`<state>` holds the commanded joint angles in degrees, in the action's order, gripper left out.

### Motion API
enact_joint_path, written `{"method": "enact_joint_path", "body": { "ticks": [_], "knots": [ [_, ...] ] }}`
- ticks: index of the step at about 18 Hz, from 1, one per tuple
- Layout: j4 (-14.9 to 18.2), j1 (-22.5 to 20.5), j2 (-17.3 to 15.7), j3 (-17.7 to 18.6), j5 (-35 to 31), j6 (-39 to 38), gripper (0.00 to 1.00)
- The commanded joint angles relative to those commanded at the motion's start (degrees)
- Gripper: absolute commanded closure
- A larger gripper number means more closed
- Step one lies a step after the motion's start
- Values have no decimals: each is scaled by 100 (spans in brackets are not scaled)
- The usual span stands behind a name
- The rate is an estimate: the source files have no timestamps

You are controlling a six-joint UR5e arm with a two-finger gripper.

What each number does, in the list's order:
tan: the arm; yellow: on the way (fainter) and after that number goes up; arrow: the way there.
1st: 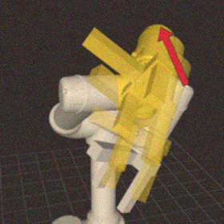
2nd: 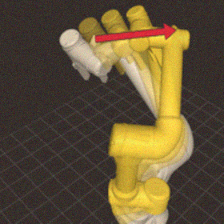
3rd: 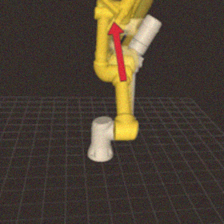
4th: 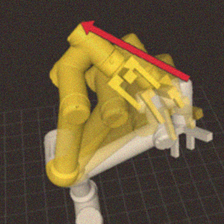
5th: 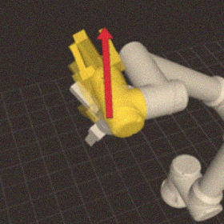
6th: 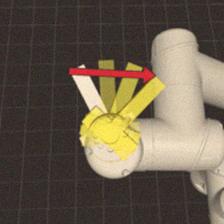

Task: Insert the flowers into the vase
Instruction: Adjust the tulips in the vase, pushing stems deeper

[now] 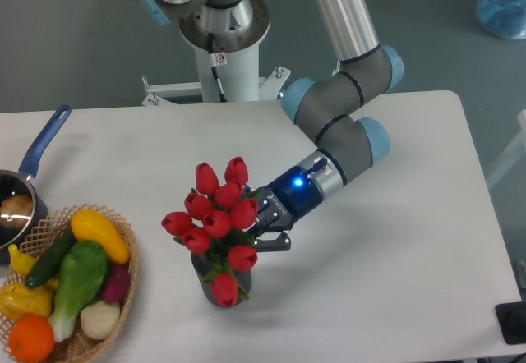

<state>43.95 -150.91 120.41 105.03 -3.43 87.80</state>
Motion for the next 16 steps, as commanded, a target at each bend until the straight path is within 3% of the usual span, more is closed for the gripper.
{"method": "enact_joint_path", "body": {
  "ticks": [16],
  "knots": [
    [0,-9,44,0,-35,0,74]
  ]
}}
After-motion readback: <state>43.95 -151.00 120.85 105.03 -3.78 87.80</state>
